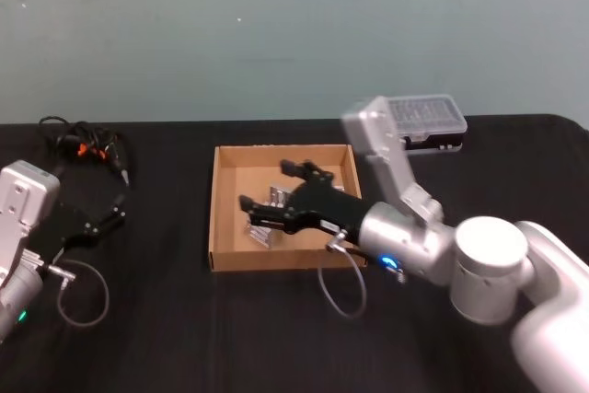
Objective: Use one hand to pick up the angle iron from the table and place it into the box.
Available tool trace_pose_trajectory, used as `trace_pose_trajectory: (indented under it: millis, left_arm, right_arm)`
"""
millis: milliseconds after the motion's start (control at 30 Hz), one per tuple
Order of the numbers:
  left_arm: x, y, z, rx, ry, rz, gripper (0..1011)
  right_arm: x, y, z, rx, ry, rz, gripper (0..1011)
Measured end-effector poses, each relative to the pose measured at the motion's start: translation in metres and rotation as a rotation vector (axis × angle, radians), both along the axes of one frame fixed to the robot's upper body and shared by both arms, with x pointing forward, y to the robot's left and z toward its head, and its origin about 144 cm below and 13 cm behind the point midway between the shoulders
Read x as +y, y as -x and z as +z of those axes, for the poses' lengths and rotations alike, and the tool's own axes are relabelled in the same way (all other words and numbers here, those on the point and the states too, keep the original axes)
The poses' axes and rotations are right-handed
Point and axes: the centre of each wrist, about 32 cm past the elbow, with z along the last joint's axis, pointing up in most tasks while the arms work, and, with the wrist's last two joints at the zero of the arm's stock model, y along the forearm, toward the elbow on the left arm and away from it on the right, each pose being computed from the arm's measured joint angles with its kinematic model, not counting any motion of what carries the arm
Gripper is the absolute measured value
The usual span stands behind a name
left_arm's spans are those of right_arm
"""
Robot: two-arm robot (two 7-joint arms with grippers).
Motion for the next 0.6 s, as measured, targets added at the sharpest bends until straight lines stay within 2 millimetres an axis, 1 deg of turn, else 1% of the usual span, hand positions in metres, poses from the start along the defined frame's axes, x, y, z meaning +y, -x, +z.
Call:
trace_pose_trajectory:
  millis: [67,200,267,300,433,600]
  left_arm:
    - [0.0,0.0,0.0,0.0,0.0,0.0,1000]
    - [0.0,0.0,0.0,0.0,0.0,0.0,1000]
    - [0.0,0.0,0.0,0.0,0.0,0.0,1000]
    - [0.0,0.0,0.0,0.0,0.0,0.0,1000]
    - [0.0,0.0,0.0,0.0,0.0,0.0,1000]
    - [0.0,0.0,0.0,0.0,0.0,0.0,1000]
  right_arm:
    - [-0.005,0.007,-0.003,-0.018,-0.014,-0.023,1004]
    - [-0.02,0.029,-0.014,-0.066,-0.037,-0.112,1004]
    - [-0.024,0.034,-0.017,-0.078,-0.037,-0.139,1004]
    - [-0.027,0.04,-0.021,-0.084,-0.037,-0.166,1004]
    - [-0.033,0.05,-0.027,-0.09,-0.032,-0.219,1004]
    - [-0.037,0.055,-0.03,-0.087,-0.025,-0.234,1004]
